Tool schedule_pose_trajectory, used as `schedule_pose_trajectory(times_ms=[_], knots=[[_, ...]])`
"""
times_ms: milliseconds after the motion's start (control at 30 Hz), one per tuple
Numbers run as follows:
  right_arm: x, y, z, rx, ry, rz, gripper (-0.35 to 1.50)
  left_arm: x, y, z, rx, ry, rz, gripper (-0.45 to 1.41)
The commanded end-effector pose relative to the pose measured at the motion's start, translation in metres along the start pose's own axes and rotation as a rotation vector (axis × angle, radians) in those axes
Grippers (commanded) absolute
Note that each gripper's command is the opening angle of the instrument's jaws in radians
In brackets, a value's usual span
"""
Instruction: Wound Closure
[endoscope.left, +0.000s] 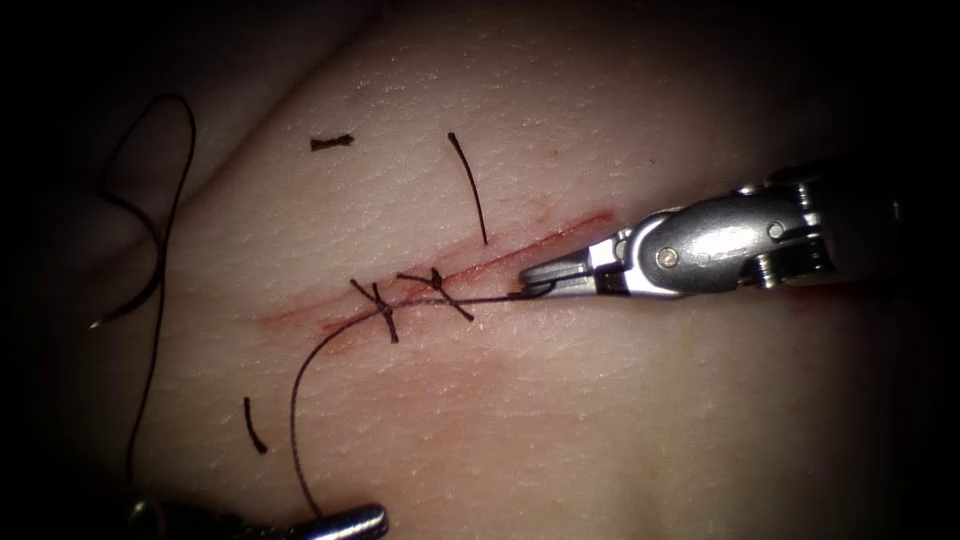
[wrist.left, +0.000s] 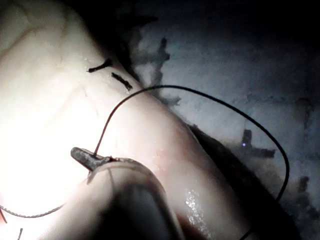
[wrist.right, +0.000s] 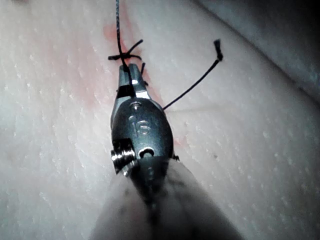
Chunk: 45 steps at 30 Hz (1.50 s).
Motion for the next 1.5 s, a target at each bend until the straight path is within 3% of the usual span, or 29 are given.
schedule_pose_trajectory(times_ms=[33, 100, 167, 267, 533, 600, 633, 667, 700, 733, 933, 1133, 1500], knots=[[-0.0001, -0.0004, 0.0008, 0.001, 0.003, 0.034, 0.31, 0.0, 0.0007, -0.0001, -0.002, -0.006, -0.003, -0.45], [0.0, -0.0002, 0.0008, 0.001, 0.004, 0.09, 0.99, -0.0005, 0.0006, -0.0006, 0.0, -0.019, 0.007, -0.45], [0.0001, 0.0001, 0.0007, -0.005, 0.009, 0.129, 1.3, -0.0011, 0.0004, -0.0009, -0.004, -0.033, 0.012, -0.45], [0.0003, 0.0004, 0.0005, -0.012, 0.013, 0.164, 1.47, -0.0014, 0.0004, -0.0011, -0.006, -0.047, 0.023, -0.45], [0.0013, 0.0029, -0.001, -0.019, 0.015, 0.218, 1.48, -0.0006, 0.0004, -0.001, -0.009, -0.077, 0.053, -0.45], [0.0015, 0.004, -0.0012, -0.027, 0.02, 0.2, 1.35, -0.0004, 0.0004, -0.0009, -0.008, -0.075, 0.054, -0.45], [0.0017, 0.0049, -0.0012, -0.033, 0.02, 0.167, 0.84, -0.0002, 0.0004, -0.0008, -0.008, -0.078, 0.059, -0.45], [0.0017, 0.0049, -0.0012, -0.033, 0.02, 0.167, 0.84, -0.0002, 0.0004, -0.0008, -0.008, -0.078, 0.059, -0.45], [0.0018, 0.0051, -0.0011, -0.017, 0.022, 0.16, 0.34, -0.0002, 0.0003, -0.0007, -0.008, -0.079, 0.059, -0.45], [0.0019, 0.0057, -0.0008, 0.034, 0.028, 0.126, -0.35, -0.0002, 0.0002, -0.0006, -0.009, -0.08, 0.064, -0.45], [0.0013, 0.0075, 0.0008, -0.001, 0.034, 0.097, -0.35, -0.0006, -0.0001, -0.0004, -0.01, -0.08, 0.067, -0.45], [-0.0013, 0.0093, 0.003, -0.007, 0.027, 0.075, -0.35, -0.0009, -0.0007, -0.0001, -0.007, -0.046, 0.048, -0.45], [-0.0053, 0.0063, 0.0057, 0.052, 0.033, 0.074, -0.35, -0.0022, -0.0034, 0.0014, -0.006, -0.002, -0.008, -0.45]])
